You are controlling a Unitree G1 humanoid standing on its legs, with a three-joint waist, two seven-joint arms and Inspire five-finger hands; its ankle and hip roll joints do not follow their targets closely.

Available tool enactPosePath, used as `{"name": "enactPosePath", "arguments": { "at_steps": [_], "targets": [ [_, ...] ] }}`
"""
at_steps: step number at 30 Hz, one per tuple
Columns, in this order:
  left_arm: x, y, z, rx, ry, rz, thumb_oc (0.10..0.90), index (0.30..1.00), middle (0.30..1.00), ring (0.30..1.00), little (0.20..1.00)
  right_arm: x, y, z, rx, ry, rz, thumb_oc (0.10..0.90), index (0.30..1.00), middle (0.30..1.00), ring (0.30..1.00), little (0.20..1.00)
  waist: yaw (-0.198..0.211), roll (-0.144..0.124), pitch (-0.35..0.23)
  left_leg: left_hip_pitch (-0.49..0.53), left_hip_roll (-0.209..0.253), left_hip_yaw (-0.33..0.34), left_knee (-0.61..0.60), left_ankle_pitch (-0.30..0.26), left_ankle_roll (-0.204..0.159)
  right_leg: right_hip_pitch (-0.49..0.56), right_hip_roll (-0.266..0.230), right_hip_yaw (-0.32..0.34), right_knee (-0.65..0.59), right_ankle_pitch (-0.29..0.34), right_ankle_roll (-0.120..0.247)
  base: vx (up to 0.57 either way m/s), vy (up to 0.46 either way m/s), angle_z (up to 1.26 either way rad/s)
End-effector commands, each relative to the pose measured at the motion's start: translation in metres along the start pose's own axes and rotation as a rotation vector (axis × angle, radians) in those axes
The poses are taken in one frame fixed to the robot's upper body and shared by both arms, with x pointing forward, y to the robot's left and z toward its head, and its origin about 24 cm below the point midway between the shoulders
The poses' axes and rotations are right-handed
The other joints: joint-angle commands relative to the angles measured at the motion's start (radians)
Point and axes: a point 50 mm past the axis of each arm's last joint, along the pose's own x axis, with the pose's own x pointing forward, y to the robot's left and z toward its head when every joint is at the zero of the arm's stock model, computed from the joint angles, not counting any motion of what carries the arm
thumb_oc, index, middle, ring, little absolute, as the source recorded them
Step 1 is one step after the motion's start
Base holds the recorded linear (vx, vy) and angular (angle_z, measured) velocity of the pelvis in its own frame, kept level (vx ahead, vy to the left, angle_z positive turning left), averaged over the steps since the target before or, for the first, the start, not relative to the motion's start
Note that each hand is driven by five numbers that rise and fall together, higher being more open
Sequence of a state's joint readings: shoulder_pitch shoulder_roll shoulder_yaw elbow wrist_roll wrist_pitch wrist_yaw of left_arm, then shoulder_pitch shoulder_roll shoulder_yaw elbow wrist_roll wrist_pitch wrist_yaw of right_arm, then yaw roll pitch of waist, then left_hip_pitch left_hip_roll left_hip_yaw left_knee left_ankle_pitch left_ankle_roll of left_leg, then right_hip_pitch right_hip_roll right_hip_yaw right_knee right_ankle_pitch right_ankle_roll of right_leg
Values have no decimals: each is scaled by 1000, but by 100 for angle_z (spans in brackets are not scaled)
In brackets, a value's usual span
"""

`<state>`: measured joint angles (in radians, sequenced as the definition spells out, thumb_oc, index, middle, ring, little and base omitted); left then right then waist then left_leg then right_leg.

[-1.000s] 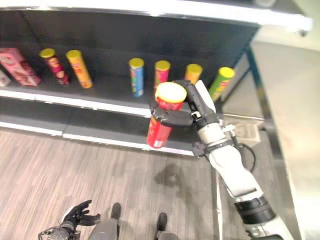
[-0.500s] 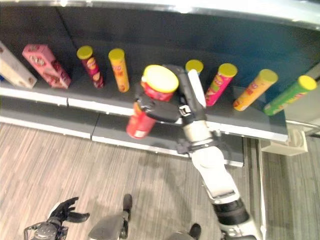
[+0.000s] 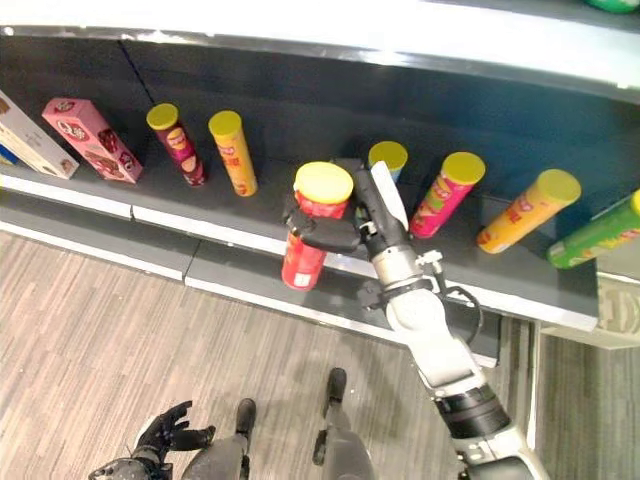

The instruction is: Put the goods on the table back onto the shelves and tidy them up.

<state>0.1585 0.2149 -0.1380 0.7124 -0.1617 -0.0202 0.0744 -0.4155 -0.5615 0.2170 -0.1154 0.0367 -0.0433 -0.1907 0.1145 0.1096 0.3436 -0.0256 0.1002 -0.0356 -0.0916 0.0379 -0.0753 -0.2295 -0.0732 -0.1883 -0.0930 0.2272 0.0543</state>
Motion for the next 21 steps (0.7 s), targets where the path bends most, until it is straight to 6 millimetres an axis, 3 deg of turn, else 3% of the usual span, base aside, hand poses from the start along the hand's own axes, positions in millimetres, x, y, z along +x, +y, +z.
{"name": "enactPosePath", "arguments": {
  "at_steps": [1, 5, 11, 16, 21],
  "targets": [
    [-4, 43, 1, 102, -14, 106, 800, 900, 900, 900, 900, 25, -19, 68, -16, -353, -164, 400, 300, 300, 300, 300, 34, -19, -49, -82, -78, -34, 16, -11, 20, 115, -157, 1, 71, -166, 122, -17, -41, 40],
    [-4, 38, 2, 102, -25, 91, 800, 900, 900, 900, 900, 41, -27, 67, -51, -345, -270, 400, 300, 300, 300, 300, 59, 13, -24, -116, -86, -56, 19, -2, 20, 98, -169, -15, 81, -169, 123, -34, -18, 36],
    [-3, 26, 11, 103, -71, 69, 800, 900, 900, 900, 900, 63, -56, 90, -343, -426, -518, 400, 300, 300, 300, 300, 96, 65, -6, -161, -102, -70, 17, 10, 19, 72, -186, -27, 76, -169, 128, -17, 16, 20],
    [0, 20, 25, 94, -128, 65, 800, 900, 900, 900, 900, 69, -87, 102, -559, -464, -707, 400, 300, 300, 300, 300, 101, 83, 5, -194, -111, -81, 12, 19, 14, 52, -192, -33, 66, -163, 135, -9, 14, 10],
    [2, 16, 36, 98, -173, 64, 800, 900, 900, 900, 900, 65, -106, 102, -678, -453, -821, 400, 300, 300, 300, 300, 98, 79, 10, -219, -115, -89, 8, 23, 11, 40, -193, -34, 53, -157, 140, -2, -11, 2]
  ]
}}
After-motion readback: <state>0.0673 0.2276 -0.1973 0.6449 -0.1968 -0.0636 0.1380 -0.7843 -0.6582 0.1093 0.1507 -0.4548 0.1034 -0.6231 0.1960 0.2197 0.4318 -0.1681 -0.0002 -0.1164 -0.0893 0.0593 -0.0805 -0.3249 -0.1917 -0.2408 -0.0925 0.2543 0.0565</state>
